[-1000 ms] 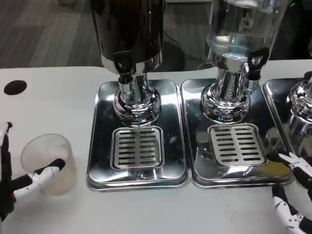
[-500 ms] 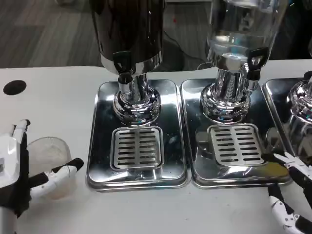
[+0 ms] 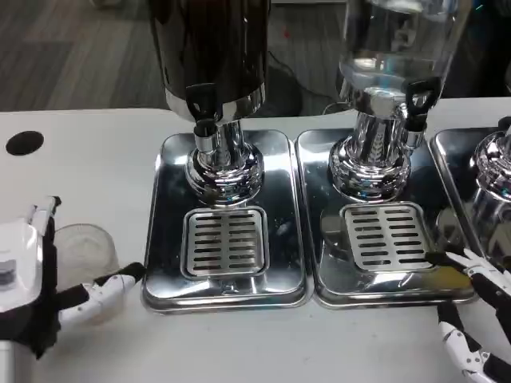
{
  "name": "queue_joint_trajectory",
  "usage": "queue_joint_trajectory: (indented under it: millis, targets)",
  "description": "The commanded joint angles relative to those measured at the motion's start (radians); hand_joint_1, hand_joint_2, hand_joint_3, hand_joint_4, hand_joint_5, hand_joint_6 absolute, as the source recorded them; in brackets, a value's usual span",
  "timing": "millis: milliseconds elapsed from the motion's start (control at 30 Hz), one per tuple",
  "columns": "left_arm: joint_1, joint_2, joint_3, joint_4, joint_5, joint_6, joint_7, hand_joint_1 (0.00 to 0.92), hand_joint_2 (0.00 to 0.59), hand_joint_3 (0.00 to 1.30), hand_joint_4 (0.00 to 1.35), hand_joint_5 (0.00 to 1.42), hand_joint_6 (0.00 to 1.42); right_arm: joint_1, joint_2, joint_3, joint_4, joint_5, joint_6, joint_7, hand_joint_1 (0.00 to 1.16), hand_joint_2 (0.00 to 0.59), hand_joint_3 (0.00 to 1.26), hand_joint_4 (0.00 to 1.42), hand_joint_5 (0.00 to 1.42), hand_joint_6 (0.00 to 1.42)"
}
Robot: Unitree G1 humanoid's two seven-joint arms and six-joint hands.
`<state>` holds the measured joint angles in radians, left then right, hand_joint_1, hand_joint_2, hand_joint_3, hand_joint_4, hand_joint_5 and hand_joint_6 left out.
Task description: Grasp the cup under the faucet to collect the drink, then remove the cup.
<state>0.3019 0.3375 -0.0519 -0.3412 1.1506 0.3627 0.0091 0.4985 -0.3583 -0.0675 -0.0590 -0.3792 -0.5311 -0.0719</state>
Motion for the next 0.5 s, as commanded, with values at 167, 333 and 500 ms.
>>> queue_joint_trajectory:
  millis: [167,333,500]
  targets:
    - [-0.006,0.007,-0.035,0.001,0.034,0.028,-0.033,0.196,0.048,0.16,0.17,0.42,0.68,0.013,-0.012,-0.015,0.022,0.032,-0.039,0.004,0.59,0.499,0.24,0.11,0.07,0.00]
    - [-0.005,0.004,-0.047,0.001,0.042,0.041,-0.037,0.210,0.047,0.17,0.22,0.47,0.71,0.012,-0.015,-0.019,0.031,0.040,-0.047,0.005,0.59,0.503,0.24,0.12,0.07,0.00]
    - [-0.002,0.001,-0.052,0.001,0.044,0.051,-0.032,0.210,0.047,0.22,0.28,0.53,0.74,0.010,-0.015,-0.021,0.041,0.044,-0.053,0.005,0.58,0.504,0.24,0.11,0.07,0.00]
